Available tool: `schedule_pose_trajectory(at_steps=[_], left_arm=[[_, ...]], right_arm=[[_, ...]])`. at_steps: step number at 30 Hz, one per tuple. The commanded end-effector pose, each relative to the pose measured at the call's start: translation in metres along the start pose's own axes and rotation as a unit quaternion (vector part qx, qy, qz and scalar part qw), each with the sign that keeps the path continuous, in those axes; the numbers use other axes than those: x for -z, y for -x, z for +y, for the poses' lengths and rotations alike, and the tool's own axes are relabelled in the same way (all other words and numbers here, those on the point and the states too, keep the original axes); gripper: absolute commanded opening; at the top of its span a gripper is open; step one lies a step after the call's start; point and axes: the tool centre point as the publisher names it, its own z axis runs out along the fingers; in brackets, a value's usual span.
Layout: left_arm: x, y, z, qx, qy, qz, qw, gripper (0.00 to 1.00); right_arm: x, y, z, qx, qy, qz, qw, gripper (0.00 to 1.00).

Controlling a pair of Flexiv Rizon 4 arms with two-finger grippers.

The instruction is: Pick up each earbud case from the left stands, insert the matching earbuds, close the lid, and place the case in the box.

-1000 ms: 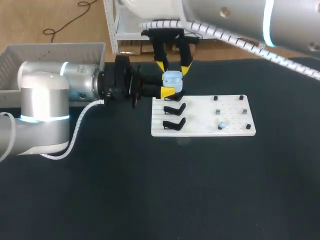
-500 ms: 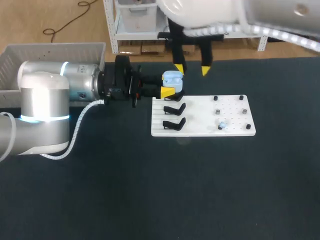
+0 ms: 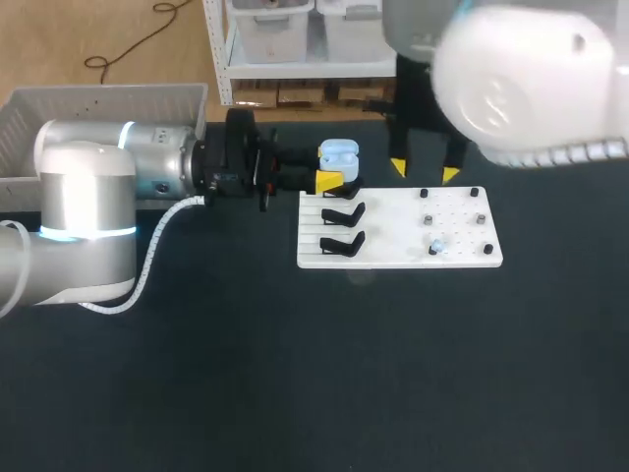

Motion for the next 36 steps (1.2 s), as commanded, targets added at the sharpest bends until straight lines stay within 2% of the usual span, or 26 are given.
schedule_pose_trajectory(at_steps=[1, 4, 5, 11, 17, 26, 36], left_arm=[[0.01, -0.002, -0.008, 0.001, 0.008, -0.001, 1.0, 0.0], [0.019, -0.004, -0.012, 0.004, 0.013, 0.0, 1.0, 0.0], [0.021, -0.005, -0.012, 0.004, 0.015, 0.001, 1.0, 0.0], [0.028, -0.007, -0.014, 0.004, 0.016, 0.004, 1.0, 0.0], [0.027, -0.007, -0.013, 0.003, 0.001, 0.004, 1.0, 0.0], [0.027, -0.007, -0.013, 0.003, 0.001, 0.004, 1.0, 0.0], [0.027, -0.007, -0.013, 0.003, 0.001, 0.004, 1.0, 0.0]], right_arm=[[-0.015, -0.002, -0.006, 0.0, 0.144, -0.031, 0.989, 0.49], [-0.023, -0.001, -0.007, 0.001, 0.143, -0.028, 0.989, 0.54], [-0.025, -0.001, -0.007, 0.001, 0.143, -0.028, 0.989, 0.6], [-0.042, -0.002, -0.009, -0.002, 0.128, -0.03, 0.991, 0.54], [-0.057, -0.004, -0.013, 0.0, 0.11, -0.038, 0.993, 0.55], [-0.073, -0.005, -0.016, 0.018, 0.087, -0.056, 0.994, 0.51], [-0.106, 0.003, -0.028, 0.026, 0.071, -0.049, 0.996, 0.49]])
